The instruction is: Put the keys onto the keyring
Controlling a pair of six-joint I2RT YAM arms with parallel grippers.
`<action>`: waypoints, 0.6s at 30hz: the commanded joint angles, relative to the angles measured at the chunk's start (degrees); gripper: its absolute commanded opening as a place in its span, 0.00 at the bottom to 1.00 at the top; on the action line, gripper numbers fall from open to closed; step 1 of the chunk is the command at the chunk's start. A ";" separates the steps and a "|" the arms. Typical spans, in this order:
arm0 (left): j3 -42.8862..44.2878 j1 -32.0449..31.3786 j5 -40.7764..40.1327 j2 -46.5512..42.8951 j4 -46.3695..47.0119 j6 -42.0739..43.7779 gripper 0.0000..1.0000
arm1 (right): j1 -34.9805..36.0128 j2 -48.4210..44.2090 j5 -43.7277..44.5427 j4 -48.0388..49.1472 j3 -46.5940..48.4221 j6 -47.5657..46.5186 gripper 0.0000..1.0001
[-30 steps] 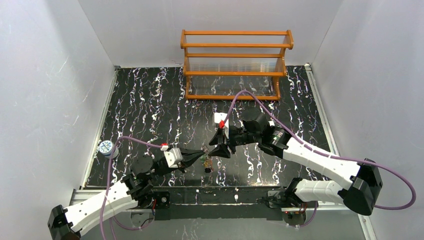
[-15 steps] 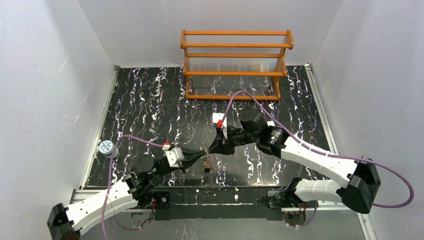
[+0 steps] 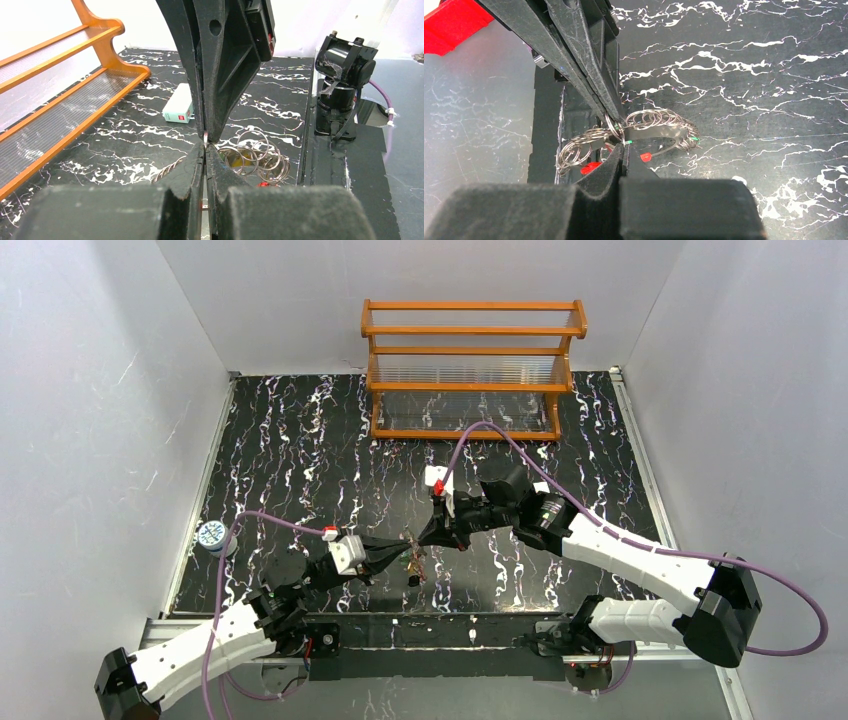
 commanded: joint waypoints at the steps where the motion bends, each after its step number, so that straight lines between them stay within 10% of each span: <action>1: 0.18 -0.08 0.53 -1.34 3.50 0.21 0.00 | -0.18 0.10 1.07 0.18 0.18 -0.57 0.01; 13: -0.35 -0.08 1.09 -2.16 4.20 -0.20 0.00 | -0.23 2.96 -1.33 3.82 -1.18 0.42 0.03; 18: -0.45 -0.08 1.25 -2.30 4.38 -0.18 0.00 | -0.18 1.76 -1.43 6.06 -2.55 -0.63 0.30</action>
